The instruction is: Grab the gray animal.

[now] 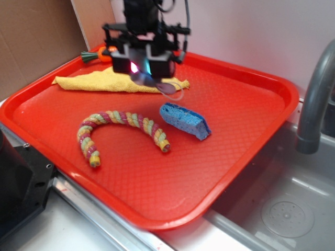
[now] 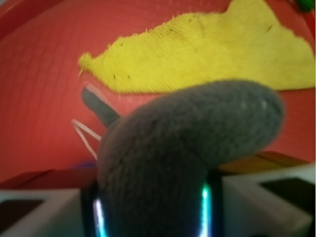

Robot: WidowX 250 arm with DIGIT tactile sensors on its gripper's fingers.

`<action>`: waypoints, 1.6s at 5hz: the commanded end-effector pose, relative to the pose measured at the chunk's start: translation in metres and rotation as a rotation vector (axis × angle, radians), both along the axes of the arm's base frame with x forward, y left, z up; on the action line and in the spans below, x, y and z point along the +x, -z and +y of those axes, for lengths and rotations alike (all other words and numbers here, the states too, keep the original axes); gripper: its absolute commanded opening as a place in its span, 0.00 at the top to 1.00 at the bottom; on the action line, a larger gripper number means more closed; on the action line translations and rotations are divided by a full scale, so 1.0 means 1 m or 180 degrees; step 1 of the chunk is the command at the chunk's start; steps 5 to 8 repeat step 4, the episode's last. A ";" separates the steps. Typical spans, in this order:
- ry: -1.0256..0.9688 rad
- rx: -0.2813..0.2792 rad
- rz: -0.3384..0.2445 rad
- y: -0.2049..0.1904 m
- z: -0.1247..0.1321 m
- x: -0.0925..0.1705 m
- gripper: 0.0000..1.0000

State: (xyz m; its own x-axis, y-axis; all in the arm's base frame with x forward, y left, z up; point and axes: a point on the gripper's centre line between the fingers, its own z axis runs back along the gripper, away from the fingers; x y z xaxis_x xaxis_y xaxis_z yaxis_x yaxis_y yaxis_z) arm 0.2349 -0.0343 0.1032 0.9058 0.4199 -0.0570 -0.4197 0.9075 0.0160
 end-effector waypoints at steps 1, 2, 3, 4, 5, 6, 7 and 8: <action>0.0304 -0.0223 -0.0580 -0.069 0.024 -0.023 1.00; 0.0316 -0.0156 -0.0735 -0.080 0.025 -0.040 1.00; 0.0314 -0.0084 -0.0779 -0.078 0.020 -0.049 1.00; 0.0079 -0.0106 -0.0568 -0.073 0.023 -0.047 1.00; 0.0079 -0.0106 -0.0568 -0.073 0.023 -0.047 1.00; 0.0079 -0.0106 -0.0568 -0.073 0.023 -0.047 1.00; 0.0079 -0.0106 -0.0568 -0.073 0.023 -0.047 1.00; 0.0079 -0.0106 -0.0568 -0.073 0.023 -0.047 1.00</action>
